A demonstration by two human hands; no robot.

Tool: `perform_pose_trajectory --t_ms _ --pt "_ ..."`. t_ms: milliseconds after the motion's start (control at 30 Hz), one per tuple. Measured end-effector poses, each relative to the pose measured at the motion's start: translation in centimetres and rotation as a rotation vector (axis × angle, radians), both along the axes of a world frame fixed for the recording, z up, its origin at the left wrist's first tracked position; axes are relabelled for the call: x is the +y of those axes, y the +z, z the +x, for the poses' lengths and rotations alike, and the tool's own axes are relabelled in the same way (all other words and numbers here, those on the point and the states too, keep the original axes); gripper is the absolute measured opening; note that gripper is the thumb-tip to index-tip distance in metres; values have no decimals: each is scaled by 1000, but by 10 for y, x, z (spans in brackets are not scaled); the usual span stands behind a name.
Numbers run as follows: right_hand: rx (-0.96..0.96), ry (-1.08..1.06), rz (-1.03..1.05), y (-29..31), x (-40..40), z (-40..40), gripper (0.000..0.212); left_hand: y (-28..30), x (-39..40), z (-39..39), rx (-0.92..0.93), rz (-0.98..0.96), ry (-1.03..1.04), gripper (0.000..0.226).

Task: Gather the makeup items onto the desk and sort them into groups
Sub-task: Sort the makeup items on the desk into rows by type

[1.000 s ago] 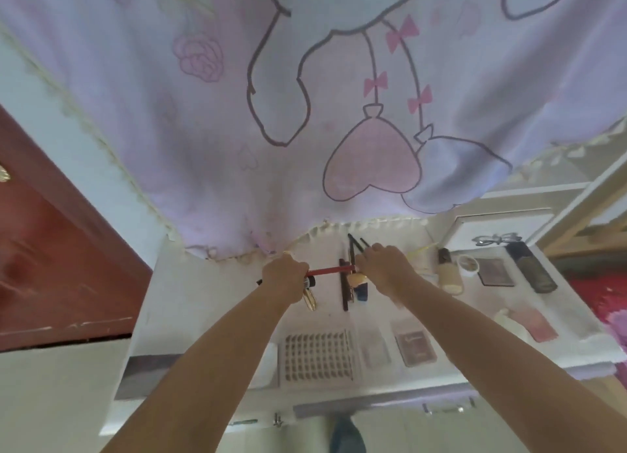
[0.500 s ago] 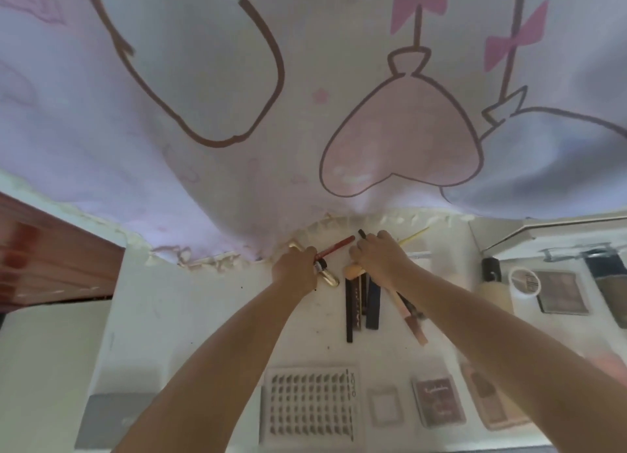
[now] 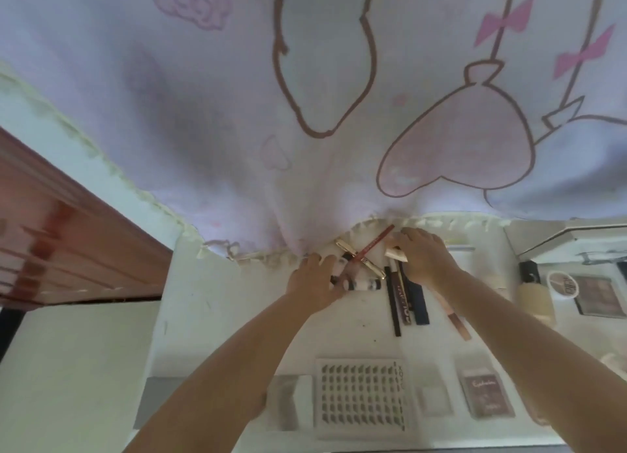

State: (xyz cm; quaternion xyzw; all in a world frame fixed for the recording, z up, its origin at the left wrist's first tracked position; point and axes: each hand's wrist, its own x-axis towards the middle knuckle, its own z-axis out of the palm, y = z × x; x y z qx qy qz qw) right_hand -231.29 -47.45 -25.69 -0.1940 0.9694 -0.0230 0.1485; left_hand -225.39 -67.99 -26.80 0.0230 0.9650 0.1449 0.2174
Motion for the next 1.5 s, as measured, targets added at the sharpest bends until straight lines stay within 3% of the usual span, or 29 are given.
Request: perform_pose_trajectory --t_ms 167,300,500,567,633,733,800,1033,1300,1500 --pt "140 -4 -167 8 -38 68 34 15 -56 54 -11 -32 -80 56" --pt "138 2 -312 10 -101 135 23 17 -122 115 -5 16 -81 53" --pt "247 291 -473 8 -203 220 9 8 -215 207 -11 49 19 67" --pt "142 294 -435 -1 -227 236 11 1 -230 229 -31 -3 18 76" --pt "103 309 -264 -9 -247 247 32 -6 -235 242 -51 -39 41 81" --pt "-122 330 -98 -23 -266 253 51 -12 -234 248 -79 -16 127 73" --pt "-137 342 -33 -27 -272 252 55 -14 -232 247 -66 -3 164 67" --pt "-85 360 -38 -41 -275 249 50 -21 -236 235 -2 1 144 66" --pt "-93 384 -9 -42 -274 255 46 -25 -248 231 66 84 66 39" --pt "-91 324 -20 -43 -279 258 53 -29 -254 234 99 137 38 63"
